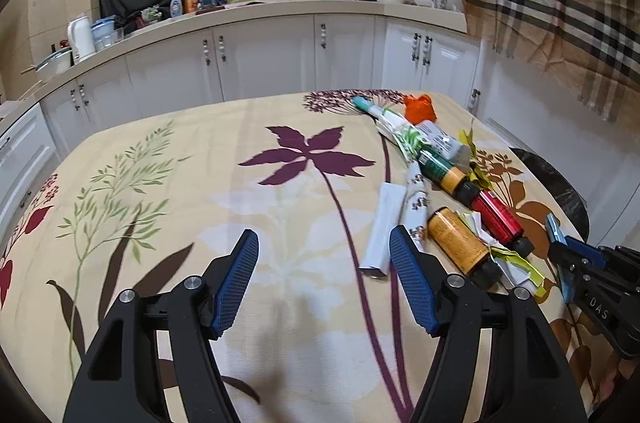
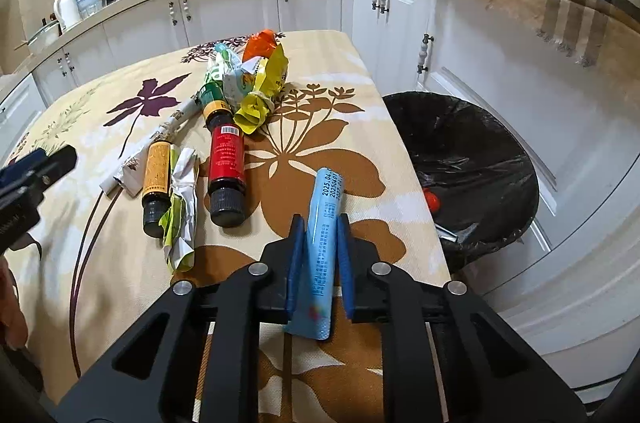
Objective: Collect trash
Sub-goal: 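Grasp the blue tube with the right gripper while the left gripper grasps the white strip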
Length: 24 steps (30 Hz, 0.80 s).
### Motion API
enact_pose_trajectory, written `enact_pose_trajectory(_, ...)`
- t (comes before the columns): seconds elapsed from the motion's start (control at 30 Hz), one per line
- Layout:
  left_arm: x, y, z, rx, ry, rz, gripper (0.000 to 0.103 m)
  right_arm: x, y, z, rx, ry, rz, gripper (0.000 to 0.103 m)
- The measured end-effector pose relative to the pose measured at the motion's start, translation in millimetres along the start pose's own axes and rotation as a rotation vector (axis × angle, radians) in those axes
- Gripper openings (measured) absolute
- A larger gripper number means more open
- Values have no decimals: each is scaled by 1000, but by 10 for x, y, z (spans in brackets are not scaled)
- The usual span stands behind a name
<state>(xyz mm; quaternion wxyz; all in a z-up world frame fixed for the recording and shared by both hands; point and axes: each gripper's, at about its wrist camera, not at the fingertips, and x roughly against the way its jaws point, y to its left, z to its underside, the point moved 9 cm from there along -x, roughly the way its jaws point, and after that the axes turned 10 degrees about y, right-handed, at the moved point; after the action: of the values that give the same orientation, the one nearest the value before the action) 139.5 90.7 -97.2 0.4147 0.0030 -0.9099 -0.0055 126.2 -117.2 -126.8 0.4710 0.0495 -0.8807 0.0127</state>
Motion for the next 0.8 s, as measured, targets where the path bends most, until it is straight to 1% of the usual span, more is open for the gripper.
enact_pose_trajectory(0.2, -117, -88, -12, -23, 46, 21, 66, 51, 10, -59, 4, -20, -32, 15)
enact_pose_trajectory(0.27, -147, -121, -7, -39, 60, 24, 60, 71, 14, -80, 6, -26, -37, 15)
enact_pose_trajectory(0.43, -263, -217, 34, -81, 115, 46, 49, 101, -7, -130, 3, -35, -48, 15)
enact_pose_trajectory(0.53, -326, -244, 43, -86, 143, 62, 49, 88, -9, -145, 1, -30, -57, 15)
enact_pose_trajectory(0.6, -363, -250, 31, -84, 155, 73, 46, 79, -7, -150, 1, -28, -64, 15)
enact_pose_trajectory(0.63, -382, -255, 34, -86, 163, 79, 41, 76, -4, -151, 1, -27, -65, 15)
enact_pose_trajectory(0.67, -406, -266, 40, -89, 175, 85, 33, 71, -1, -156, 3, -26, -66, 15)
enact_pose_trajectory(0.73, -448, -299, 65, -101, 199, 102, 23, 63, 7, -161, 5, -24, -68, 15)
enact_pose_trajectory(0.77, -444, -307, 58, -104, 195, 101, 17, 59, 11, -164, 6, -23, -69, 15)
enact_pose_trajectory(0.8, -439, -324, 61, -109, 197, 115, 15, 59, 15, -163, 6, -23, -70, 15)
